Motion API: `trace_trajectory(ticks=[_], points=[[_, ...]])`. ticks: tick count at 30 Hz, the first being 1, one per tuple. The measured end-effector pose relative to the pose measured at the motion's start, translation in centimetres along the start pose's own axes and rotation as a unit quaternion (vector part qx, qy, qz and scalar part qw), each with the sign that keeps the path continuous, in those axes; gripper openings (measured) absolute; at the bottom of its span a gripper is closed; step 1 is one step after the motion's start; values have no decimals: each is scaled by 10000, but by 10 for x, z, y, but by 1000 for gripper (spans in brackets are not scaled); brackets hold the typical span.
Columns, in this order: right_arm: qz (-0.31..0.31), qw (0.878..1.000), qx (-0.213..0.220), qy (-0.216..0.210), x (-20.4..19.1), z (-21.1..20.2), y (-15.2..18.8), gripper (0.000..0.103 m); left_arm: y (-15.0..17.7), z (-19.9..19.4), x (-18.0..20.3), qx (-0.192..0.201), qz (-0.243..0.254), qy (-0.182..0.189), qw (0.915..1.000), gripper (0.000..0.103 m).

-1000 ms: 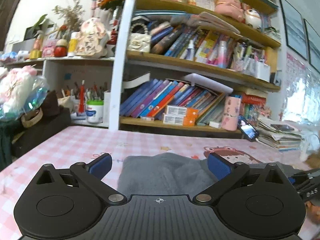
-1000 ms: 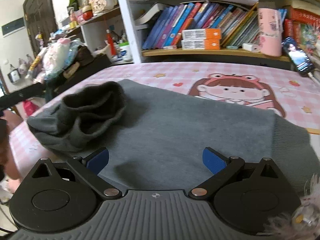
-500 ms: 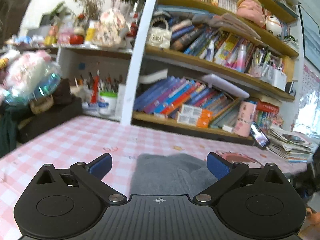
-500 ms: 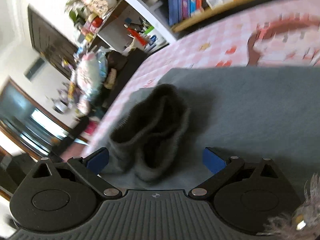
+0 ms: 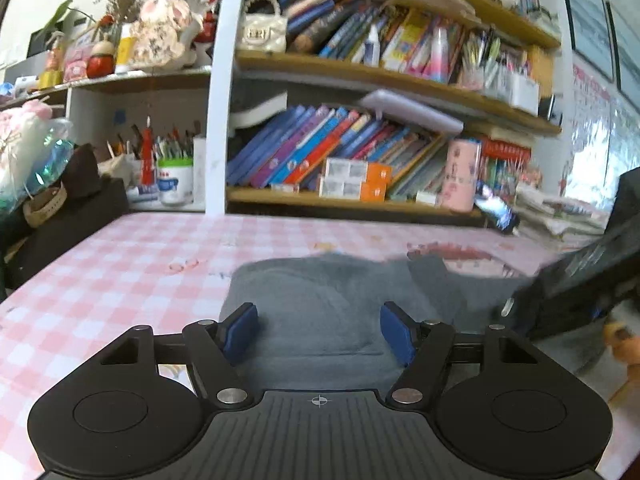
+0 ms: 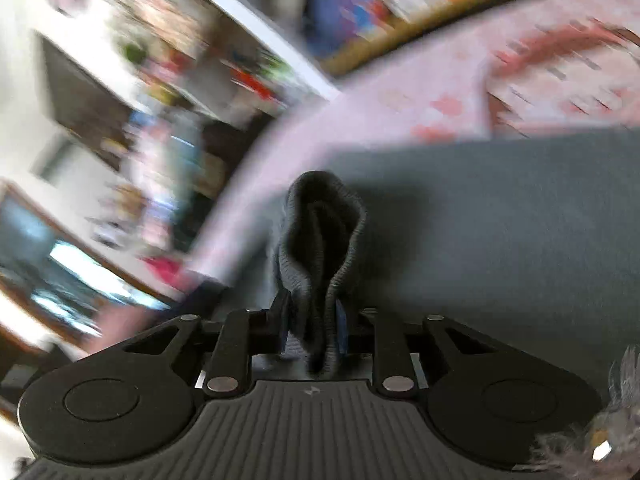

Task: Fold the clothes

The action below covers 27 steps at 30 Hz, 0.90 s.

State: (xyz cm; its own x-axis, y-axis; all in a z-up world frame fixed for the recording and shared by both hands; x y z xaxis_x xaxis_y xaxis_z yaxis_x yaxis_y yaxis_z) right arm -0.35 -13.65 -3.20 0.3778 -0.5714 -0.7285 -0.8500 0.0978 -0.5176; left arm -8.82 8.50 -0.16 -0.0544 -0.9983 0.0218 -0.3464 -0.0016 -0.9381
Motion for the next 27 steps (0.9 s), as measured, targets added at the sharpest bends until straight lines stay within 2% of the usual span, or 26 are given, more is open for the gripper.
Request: trace_trajectory(ticks=[2, 3, 6, 8, 10, 11, 12, 13, 14, 15, 17, 19, 21, 22, 24, 25, 27], points=[[118, 9998, 99, -94, 6, -3, 0, 34, 1, 0, 6, -4, 306, -72, 9995, 71], [84, 9998, 139, -74, 4, -6, 0, 41, 1, -2, 8, 0, 409, -83, 9991, 71], [-786, 9942, 665, 325, -20, -20, -5, 47, -4, -10, 5, 105, 296, 2, 9995, 71], [-1539, 9810, 1095, 437, -42, -27, -11, 47, -8, -18, 1, 187, 159, 108, 9996, 70], [-2255, 9635, 1349, 505, -63, -30, -13, 41, -10, -23, 0, 205, 168, 147, 9995, 67], [-2620, 9541, 1340, 564, -71, -26, -11, 37, -11, -25, 1, 189, 189, 181, 9995, 57], [-2980, 9438, 1280, 645, -79, -19, -9, 27, -11, -26, 2, 143, 217, 242, 9994, 42], [-3218, 9366, 1194, 702, -84, -13, -6, 17, -10, -27, 3, 97, 246, 303, 9992, 36], [-3428, 9299, 1099, 753, -88, -6, -3, 14, -9, -27, 4, 50, 294, 375, 9989, 30], [-3500, 9285, 954, 789, -87, 0, 0, 8, -8, -28, 7, 0, 368, 459, 9983, 24], [-3397, 9337, 563, 984, -76, 17, 1, 6, -1, -29, 11, -93, 517, 576, 9970, 21], [-2930, 9492, 384, 1080, -49, 25, -2, 1, 7, -29, 11, -227, 545, 698, 9958, 21], [-2548, 9617, 419, 925, -30, 25, -3, 1, 14, -25, 11, -345, 445, 789, 9953, 21], [-2616, 9596, 423, 948, -30, 24, -1, 1, 16, -23, 11, -374, 418, 802, 9952, 21], [-3131, 9414, 383, 1197, -40, 24, 6, 1, 16, -22, 11, -392, 425, 795, 9952, 21], [-3249, 9363, 389, 1277, -45, 24, 8, 2, 15, -23, 11, -385, 435, 792, 9952, 21], [-3246, 9367, 492, 1220, -53, 21, 10, 4, 14, -25, 10, -356, 446, 788, 9953, 24]])
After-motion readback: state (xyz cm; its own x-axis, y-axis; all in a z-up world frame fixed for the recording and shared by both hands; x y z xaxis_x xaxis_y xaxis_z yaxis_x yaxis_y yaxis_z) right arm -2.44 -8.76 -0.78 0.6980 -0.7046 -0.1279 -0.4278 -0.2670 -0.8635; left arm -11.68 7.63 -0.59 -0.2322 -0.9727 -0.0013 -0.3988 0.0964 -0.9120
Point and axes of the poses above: each gripper's, at about its wrist camera, not at the fingertips, and z roughly the way its jaws point, x to its right, y to its underside, the point moved 4 cm from there along z, roughly the way its jaws point, and after that the axes turned 5 degrees about -y, right-handed, at the moved point
